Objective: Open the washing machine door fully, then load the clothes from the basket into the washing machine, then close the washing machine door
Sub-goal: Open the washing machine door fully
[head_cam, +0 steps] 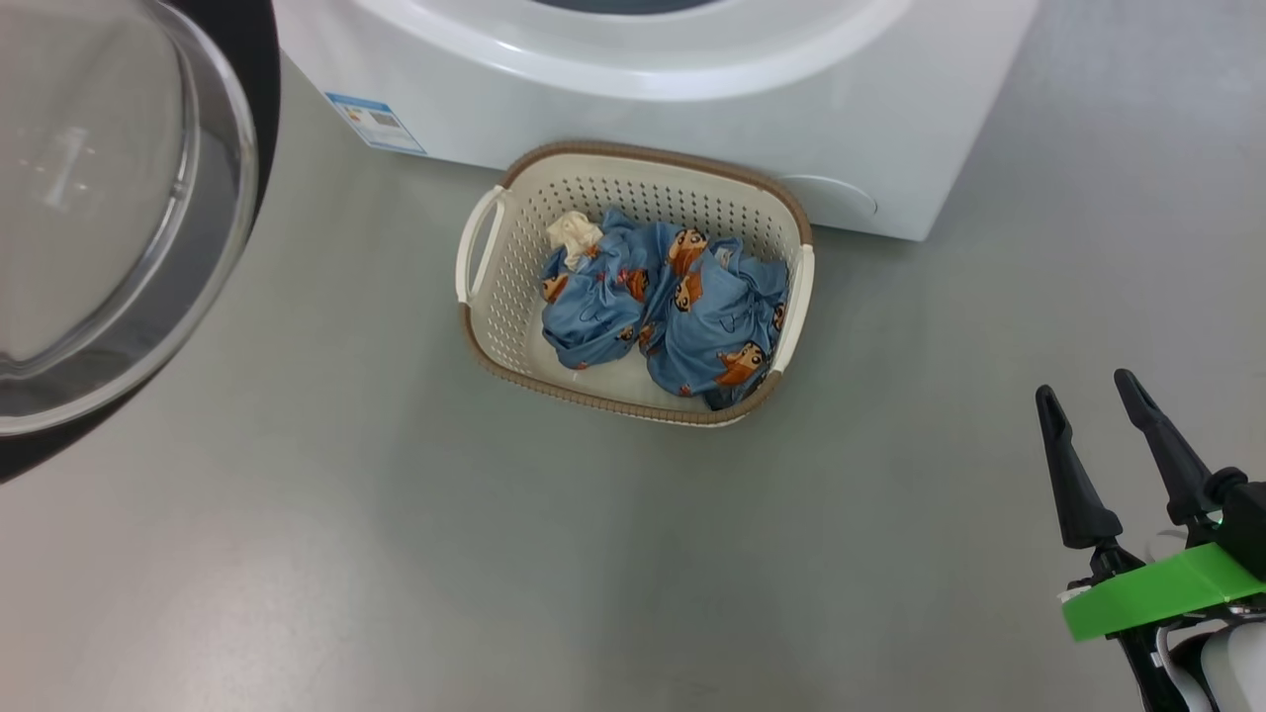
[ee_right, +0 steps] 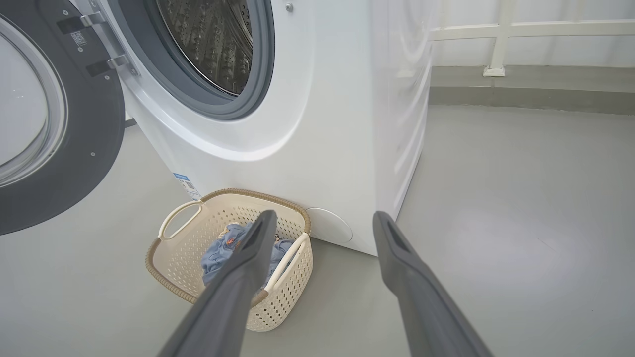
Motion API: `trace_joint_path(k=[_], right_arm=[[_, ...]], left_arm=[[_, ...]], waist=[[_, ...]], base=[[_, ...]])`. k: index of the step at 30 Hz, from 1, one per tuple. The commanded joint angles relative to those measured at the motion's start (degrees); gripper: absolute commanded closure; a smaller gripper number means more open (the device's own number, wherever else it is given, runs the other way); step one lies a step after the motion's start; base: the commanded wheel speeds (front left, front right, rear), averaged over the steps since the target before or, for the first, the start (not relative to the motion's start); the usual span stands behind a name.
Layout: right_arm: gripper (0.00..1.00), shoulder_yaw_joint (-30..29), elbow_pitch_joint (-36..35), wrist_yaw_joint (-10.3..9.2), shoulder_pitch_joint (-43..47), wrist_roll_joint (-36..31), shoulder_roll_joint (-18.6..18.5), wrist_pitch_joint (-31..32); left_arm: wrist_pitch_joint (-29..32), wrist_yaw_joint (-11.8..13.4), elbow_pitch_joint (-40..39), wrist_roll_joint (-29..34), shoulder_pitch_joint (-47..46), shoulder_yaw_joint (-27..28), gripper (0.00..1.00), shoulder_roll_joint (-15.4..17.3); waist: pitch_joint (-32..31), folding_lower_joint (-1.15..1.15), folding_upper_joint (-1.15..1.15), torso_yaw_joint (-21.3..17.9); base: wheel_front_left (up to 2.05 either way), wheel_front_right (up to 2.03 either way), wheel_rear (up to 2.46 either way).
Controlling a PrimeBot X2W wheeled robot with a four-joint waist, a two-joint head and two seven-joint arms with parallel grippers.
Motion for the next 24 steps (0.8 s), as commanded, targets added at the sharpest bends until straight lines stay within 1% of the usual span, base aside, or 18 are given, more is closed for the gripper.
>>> trace_joint_path(k=[1,9,14,17,20,24], right_arm=[[0.00,1.4,-1.6,0.32,-1.3,-0.7,-1.0,-0.7],[0.00,1.5,-1.8,0.32,-2.1,-0.8,-1.4,-0.7],[0.00,1.7,-1.2,0.32,-2.0,-0.8,-0.5,-0.7],[0.00,1.7,-0.8,0.32,-1.4,-0.7,0.3,-0.7],[0.00,1.7,-0.4,0.32,-0.7,-0.7,1.0,-0.7],[0.00,1.8,-0.3,0.32,0.1,-0.5,1.7,-0.7]], left_arm=[[-0.4,0.6,-1.1,0.7,-1.4,1.5,1.00,4.6],[-0.4,0.6,0.6,1.5,-3.4,2.3,1.00,5.3],[-0.4,-0.2,0.7,1.7,-3.1,2.6,1.00,4.6],[-0.4,-1.4,0.0,1.0,-1.7,3.6,1.00,3.5],[-0.4,-3.2,-1.4,0.5,0.1,4.2,1.00,2.0],[-0.4,-5.2,-3.3,0.8,3.5,4.0,1.00,0.2]], waist=[[0.9,0.00,0.00,-0.3],[2.1,0.00,0.00,-0.3],[0.1,0.00,0.00,-0.3],[-1.8,0.00,0.00,-0.3],[-3.7,0.00,0.00,-0.2],[-6.0,0.00,0.00,-0.3]], base=[[0.00,0.00,0.00],[0.00,0.00,0.00],[0.00,0.00,0.00],[0.00,0.00,0.00],[0.00,0.00,0.00],[0.00,0.00,0.00]])
